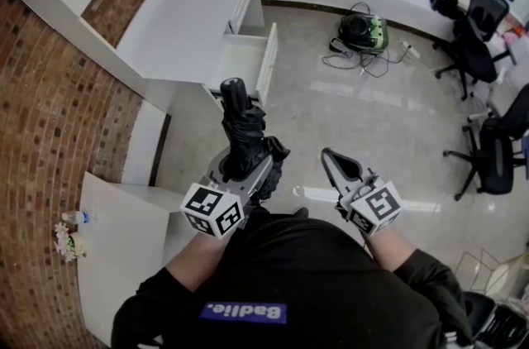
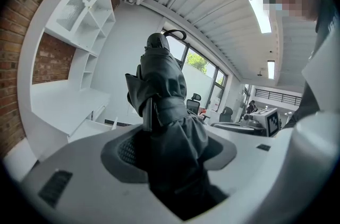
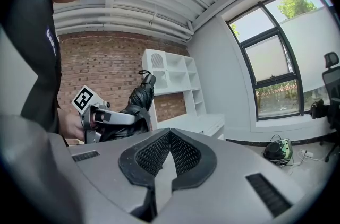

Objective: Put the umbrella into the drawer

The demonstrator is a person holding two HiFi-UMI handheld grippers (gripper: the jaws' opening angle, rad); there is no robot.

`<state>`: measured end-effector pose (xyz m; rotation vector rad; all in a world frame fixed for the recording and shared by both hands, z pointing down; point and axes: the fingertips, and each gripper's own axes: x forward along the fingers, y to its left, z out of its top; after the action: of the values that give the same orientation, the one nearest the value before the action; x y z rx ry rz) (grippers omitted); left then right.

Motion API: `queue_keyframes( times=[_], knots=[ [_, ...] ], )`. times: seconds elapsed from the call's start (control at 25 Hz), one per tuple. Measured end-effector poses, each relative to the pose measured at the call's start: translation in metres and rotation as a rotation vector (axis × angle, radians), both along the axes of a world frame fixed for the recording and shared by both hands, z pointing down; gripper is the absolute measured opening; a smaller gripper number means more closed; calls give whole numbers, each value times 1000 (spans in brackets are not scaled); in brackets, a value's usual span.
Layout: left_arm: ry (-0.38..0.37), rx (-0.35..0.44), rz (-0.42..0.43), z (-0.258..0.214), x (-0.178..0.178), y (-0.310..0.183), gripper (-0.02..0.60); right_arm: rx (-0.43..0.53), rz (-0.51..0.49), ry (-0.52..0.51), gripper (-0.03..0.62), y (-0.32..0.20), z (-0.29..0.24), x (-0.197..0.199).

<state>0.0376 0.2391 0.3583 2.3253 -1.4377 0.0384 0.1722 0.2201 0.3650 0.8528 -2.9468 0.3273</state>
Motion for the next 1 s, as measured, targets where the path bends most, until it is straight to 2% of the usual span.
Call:
queue_keyframes(
  times=[0.48, 0.68, 1.0],
  knots=[
    [-6, 5, -35, 7, -30, -38, 250, -36, 39, 9, 29, -35, 9, -7],
    [0, 17, -44, 13, -60, -83, 249, -14, 80, 29, 29, -75, 11, -19],
    [-2, 9, -12, 28, -107, -179, 250, -11, 129, 67, 29, -162, 8, -60]
  ],
)
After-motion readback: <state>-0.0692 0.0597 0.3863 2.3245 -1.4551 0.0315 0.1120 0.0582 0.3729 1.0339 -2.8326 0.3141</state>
